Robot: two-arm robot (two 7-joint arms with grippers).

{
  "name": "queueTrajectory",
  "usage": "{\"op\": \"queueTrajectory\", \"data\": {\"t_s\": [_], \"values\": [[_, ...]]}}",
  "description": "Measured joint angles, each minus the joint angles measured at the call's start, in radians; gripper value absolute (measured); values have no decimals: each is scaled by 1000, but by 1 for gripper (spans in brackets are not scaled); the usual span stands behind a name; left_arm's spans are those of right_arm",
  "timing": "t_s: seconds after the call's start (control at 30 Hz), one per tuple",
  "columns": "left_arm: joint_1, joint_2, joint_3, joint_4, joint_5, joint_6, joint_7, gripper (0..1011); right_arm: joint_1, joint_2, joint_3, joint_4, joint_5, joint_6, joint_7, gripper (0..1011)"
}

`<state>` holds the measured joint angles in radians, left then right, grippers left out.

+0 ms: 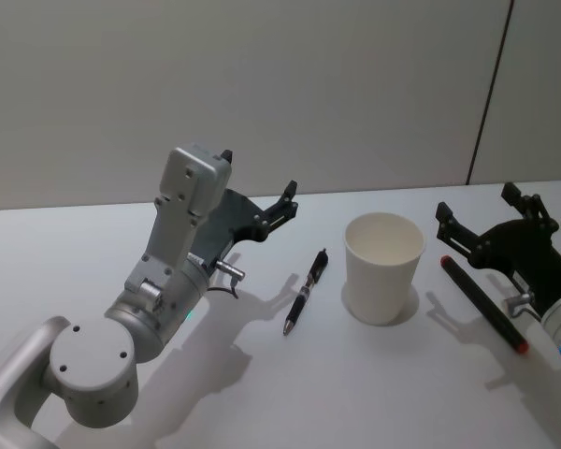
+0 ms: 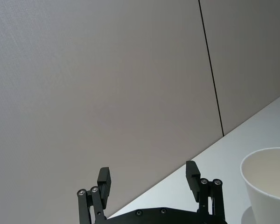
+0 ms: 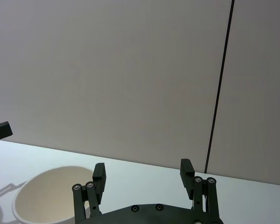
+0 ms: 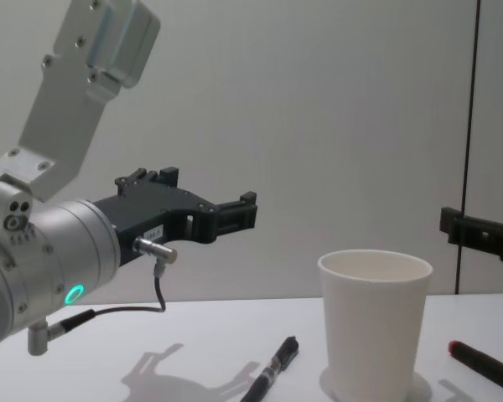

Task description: Place the pen into the pen holder.

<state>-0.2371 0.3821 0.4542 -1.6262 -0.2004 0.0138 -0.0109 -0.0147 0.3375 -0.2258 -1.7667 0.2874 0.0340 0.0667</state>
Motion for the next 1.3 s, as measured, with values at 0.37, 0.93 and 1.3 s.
{"op": "queueTrajectory", "data": {"t_s": [0.37, 0.93, 1.3], "values": [[0, 0, 0, 0, 0, 0, 0, 1001, 15, -4, 2, 0, 3, 12, 15, 1001], [0, 0, 0, 0, 0, 0, 0, 1001, 144, 35, 61, -42, 80, 293, 111, 1001], [0, 0, 0, 0, 0, 0, 0, 1001, 229, 70, 84, -51, 96, 533, 166, 1001]]}}
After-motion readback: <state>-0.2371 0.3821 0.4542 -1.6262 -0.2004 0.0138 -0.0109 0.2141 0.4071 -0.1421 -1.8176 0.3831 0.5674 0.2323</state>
